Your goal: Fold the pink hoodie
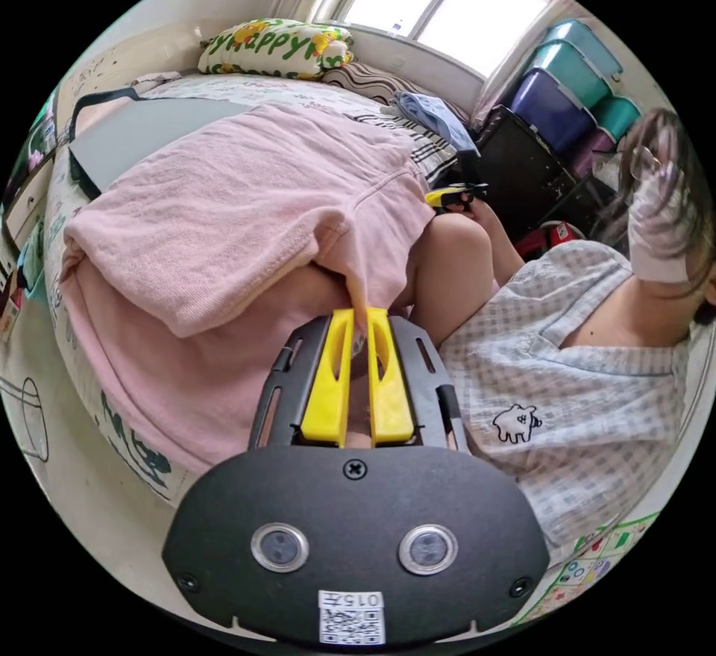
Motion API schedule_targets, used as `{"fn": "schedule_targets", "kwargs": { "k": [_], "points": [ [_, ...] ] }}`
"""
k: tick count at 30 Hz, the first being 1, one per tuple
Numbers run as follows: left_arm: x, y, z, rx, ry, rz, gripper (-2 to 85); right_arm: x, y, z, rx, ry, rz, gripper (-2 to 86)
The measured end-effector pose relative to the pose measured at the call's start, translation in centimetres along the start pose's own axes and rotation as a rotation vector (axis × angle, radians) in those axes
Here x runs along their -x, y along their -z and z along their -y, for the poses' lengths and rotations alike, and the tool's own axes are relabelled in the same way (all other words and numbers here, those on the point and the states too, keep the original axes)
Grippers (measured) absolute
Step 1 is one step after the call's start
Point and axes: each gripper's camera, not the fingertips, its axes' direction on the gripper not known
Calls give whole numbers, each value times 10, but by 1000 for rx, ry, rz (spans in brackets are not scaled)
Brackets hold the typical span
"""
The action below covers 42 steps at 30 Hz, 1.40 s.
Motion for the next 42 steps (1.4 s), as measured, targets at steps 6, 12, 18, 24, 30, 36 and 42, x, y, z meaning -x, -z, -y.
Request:
{"fn": "schedule_targets", "kwargs": {
  "k": [6, 12, 18, 24, 30, 36, 42],
  "points": [
    [-70, 41, -6, -194, -254, 120, 41, -2, 49, -48, -246, -30, -28, 31],
    [-103, 43, 103, -272, -247, 199, 100, -5, 69, -87, -438, -159, -344, 96],
    [-130, -29, 282, -206, -351, 342, 91, -22, 62, -93, -420, -163, -373, 113],
    [-107, -158, 464, -11, -249, 483, 81, -34, 45, -92, -367, -90, -256, 92],
    [-89, -261, 570, 228, -185, 408, 85, -58, 57, -113, -424, -112, -139, 82],
    [-61, -301, 602, 365, -168, 400, 73, -70, 67, -123, -430, -80, -57, 51],
    [-54, -298, 611, 363, -153, 309, 99, -70, 67, -128, -407, -32, -64, 55]
  ]
}}
